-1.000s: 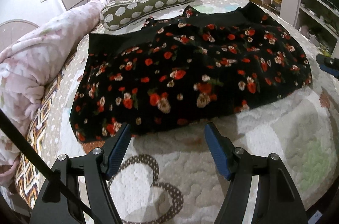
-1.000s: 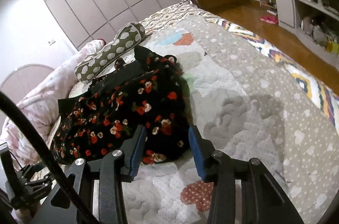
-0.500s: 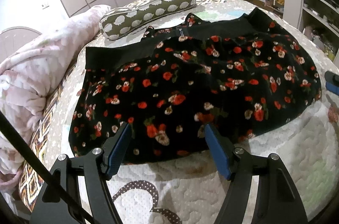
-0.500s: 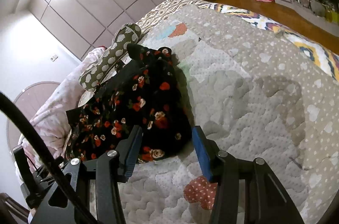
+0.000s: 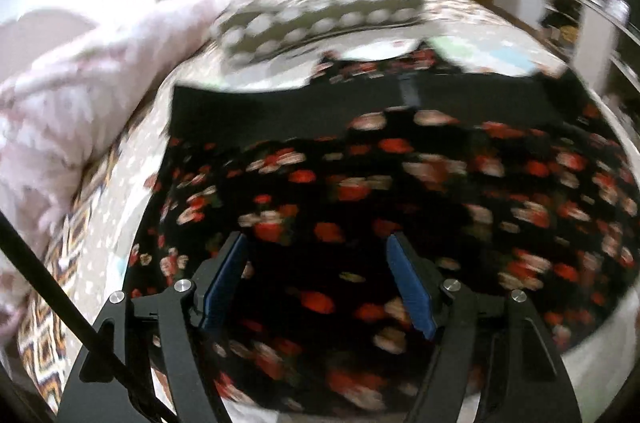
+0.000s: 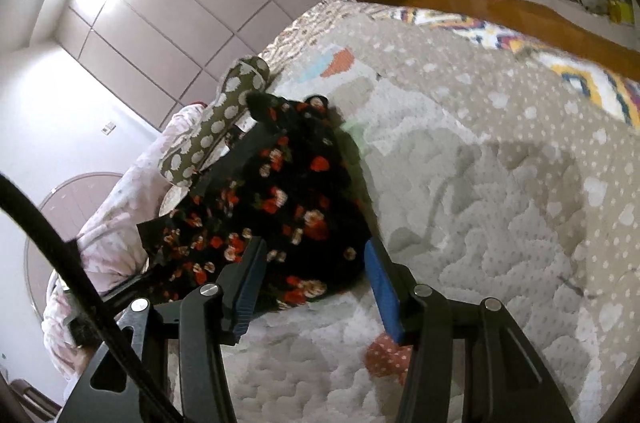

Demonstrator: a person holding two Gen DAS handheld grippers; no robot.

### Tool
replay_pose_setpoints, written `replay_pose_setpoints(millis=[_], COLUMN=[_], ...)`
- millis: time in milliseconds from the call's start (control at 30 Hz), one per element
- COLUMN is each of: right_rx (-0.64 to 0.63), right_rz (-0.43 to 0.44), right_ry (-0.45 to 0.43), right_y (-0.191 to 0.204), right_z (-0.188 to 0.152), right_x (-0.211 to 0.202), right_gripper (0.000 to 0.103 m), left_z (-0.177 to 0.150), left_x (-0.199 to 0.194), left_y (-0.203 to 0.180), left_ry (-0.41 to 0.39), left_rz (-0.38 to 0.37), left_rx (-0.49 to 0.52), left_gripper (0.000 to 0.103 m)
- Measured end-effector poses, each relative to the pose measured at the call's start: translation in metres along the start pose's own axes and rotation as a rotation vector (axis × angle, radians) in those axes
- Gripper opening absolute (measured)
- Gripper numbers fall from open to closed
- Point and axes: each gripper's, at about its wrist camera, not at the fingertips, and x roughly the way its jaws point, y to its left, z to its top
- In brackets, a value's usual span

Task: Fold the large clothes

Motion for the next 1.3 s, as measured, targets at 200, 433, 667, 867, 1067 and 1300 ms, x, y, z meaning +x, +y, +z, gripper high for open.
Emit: replay_pose_setpoints(millis=[200,433,667,867,1067,1300], right_rx=[-0.105,-0.149,-0.226,-0.15,-0.092,-0.106], right_rz=[0.003,0.009,0.045,0.058,-0.048,-0.199], right_ry=[-0.013,0.002,0.018,0.149,0.134,0.012], right_y=[0.03,0.047,0.085,0.086,0.052,0.045], right_z=[0.01,0.012,0.047,0.093,0.121,0.136], right_x=[0.004,0.022,0.061,0.152,0.194,0.149], right_gripper=[0.056,0.056,0.056,0.056,0.04,0.056], left_z=[0.038,0.062,0.051,0.043,0.039,0.043], left_x=[0.038,0.104,0.123,0.133,0.132,0.113], left_y=[0.066,0.159,0.178,0.186,0.184,0.187], left_ry=[0.062,0.196,0.17,0.153,0.115,0.12], left_rz=[-0.008,0.063,-0.006,-0.035,-0.029,-0.023], left_rx=[-0.16,-0.381,-0.432,-0.484,-0.477,-0.457], left_gripper=[0.071,0.071,0.086,0.098,0.101,0.099])
